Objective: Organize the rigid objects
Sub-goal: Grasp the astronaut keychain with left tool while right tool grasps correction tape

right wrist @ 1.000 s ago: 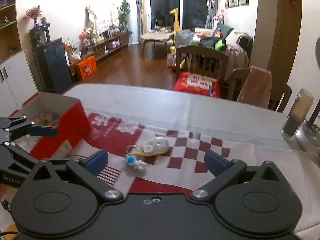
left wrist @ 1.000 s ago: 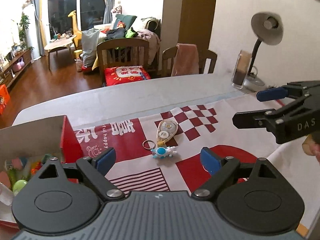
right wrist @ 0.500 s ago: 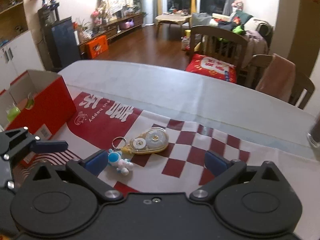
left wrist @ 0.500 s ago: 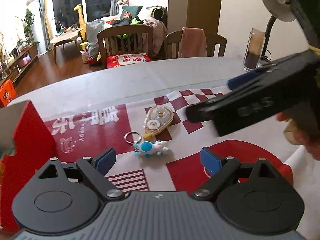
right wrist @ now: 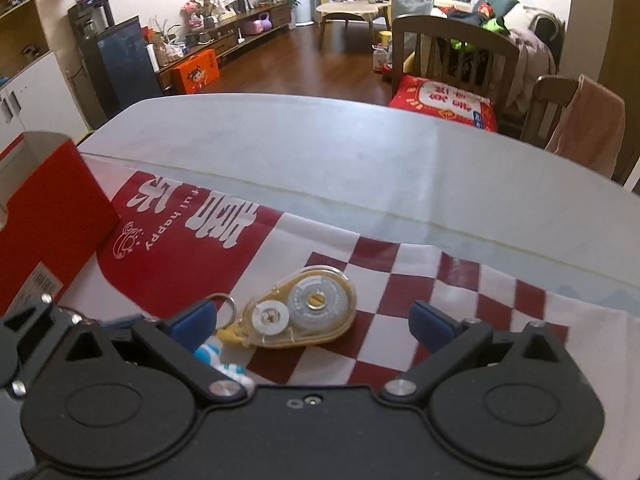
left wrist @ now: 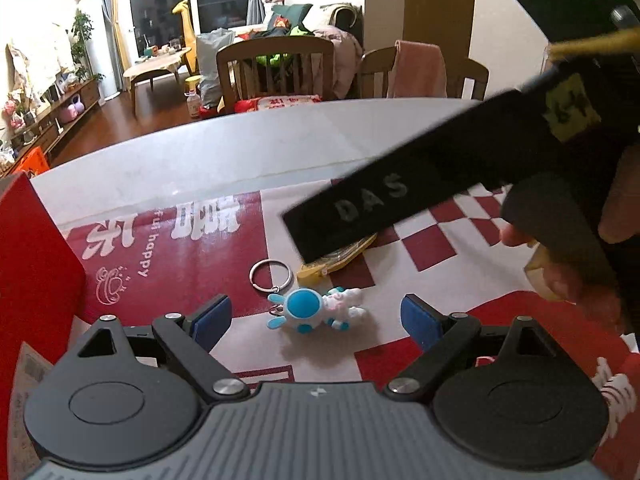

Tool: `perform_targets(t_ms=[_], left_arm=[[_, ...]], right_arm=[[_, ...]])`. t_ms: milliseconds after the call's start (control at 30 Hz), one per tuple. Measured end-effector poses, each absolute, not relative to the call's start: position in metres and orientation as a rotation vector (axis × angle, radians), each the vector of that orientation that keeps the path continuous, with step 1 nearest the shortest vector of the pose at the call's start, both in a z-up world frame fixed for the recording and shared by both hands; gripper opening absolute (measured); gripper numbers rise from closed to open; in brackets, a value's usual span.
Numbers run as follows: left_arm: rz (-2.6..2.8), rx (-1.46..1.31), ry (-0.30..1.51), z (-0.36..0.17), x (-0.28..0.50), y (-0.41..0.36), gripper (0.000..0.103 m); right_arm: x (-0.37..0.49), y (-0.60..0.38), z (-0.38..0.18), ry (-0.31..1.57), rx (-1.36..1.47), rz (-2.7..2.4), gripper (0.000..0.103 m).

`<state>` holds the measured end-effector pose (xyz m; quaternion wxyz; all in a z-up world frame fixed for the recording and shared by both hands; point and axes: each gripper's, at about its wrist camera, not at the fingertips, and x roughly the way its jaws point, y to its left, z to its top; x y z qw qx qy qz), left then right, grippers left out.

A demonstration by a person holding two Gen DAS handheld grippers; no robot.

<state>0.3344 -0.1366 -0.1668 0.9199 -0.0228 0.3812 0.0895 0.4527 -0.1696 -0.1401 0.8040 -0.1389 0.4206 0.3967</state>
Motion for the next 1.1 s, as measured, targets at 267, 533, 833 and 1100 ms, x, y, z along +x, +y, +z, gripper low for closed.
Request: perform_targets(t_ms=[267, 533, 833, 1100], left_arm=[[0.188, -0.019, 0.786, -0.181, 0.34, -0.14, 0.092], [0.189, 0.007, 0.769, -0.181, 0.343, -0.147, 0.091], [0.144, 0.001, 0.765, -0.178, 0.34, -0.15, 0.057], [0.151, -0.033, 0.772, -0.171, 0.325, -0.143, 0.057]], right_arm=[[0.459, -0.154, -0.156, 0.937, -0.297, 0.73, 0.1], [0.456, -0.145, -0.157, 0.952, -0.345, 0.721, 0.086], [0.451, -0.15, -0.154, 0.942, -0.368, 0.764, 0.071], [0.441, -0.162, -0.15, 0.94, -0.345, 0.776, 0.07]])
